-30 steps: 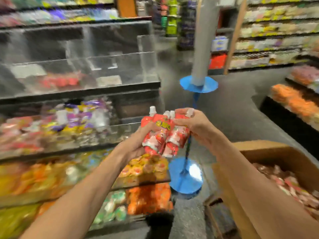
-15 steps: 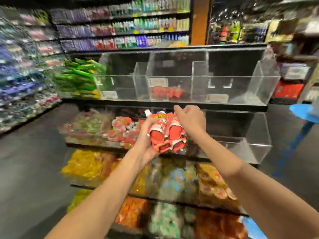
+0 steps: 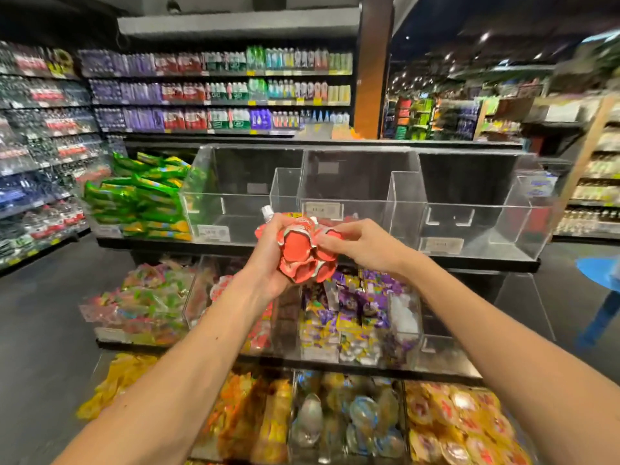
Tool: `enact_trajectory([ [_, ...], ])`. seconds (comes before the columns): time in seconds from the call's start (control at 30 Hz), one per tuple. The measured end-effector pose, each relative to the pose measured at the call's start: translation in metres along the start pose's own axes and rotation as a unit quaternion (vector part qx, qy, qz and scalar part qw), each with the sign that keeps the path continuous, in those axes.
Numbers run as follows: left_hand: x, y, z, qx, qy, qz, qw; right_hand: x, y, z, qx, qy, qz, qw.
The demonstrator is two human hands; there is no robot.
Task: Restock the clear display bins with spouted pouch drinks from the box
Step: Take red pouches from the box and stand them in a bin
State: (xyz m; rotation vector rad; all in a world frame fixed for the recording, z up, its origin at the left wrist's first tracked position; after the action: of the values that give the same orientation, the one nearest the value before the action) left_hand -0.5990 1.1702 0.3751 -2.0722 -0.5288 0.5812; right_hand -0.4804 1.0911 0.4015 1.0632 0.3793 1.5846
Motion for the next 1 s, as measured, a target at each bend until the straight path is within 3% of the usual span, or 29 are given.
enact_trajectory([
  [0.17, 0.054, -0.036, -0.018, 0.019, 0.006, -0.025, 0.999, 0.044, -0.024, 0.046, -0.012, -0.044, -0.001, 0.999],
  [0.3, 0.095, -0.069, -0.036, 0.094, -0.012, -0.03, 0.995, 0.084, -0.045, 0.086, -0.019, -0.058, -0.005, 0.998],
  [0.4, 0.123, -0.089, -0.045, 0.125, -0.009, -0.037, 0.991, 0.114, -0.059, 0.109, 0.03, -0.078, -0.019, 0.996],
  [0.57, 0.171, -0.104, -0.044, 0.13, -0.022, 0.009, 0.991, 0.152, -0.093, 0.123, 0.057, -0.093, -0.077, 0.991],
  [0.73, 0.214, -0.116, -0.029, 0.141, -0.04, 0.057, 0.988, 0.178, -0.137, 0.132, -0.103, -0.151, -0.138, 0.973],
  [0.87, 0.246, -0.123, -0.01, 0.157, -0.052, 0.08, 0.983, 0.191, -0.167, 0.119, -0.285, -0.096, -0.216, 0.929],
  [1.0, 0.268, -0.123, 0.003, 0.181, -0.027, 0.09, 0.979, 0.204, -0.202, 0.104, -0.362, -0.028, -0.286, 0.887],
])
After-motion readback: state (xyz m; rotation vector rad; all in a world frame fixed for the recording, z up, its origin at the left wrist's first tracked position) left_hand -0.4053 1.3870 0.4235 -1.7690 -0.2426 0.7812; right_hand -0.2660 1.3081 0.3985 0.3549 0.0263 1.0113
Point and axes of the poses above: each hand's wrist, its own x-axis towards the middle knuckle, its own z-axis out of the back of the hand, y = z × x, the point moved 5 cm from there along x, towards the middle knuckle, and after that the axes turned 14 degrees about z, right-handed, at the moved point
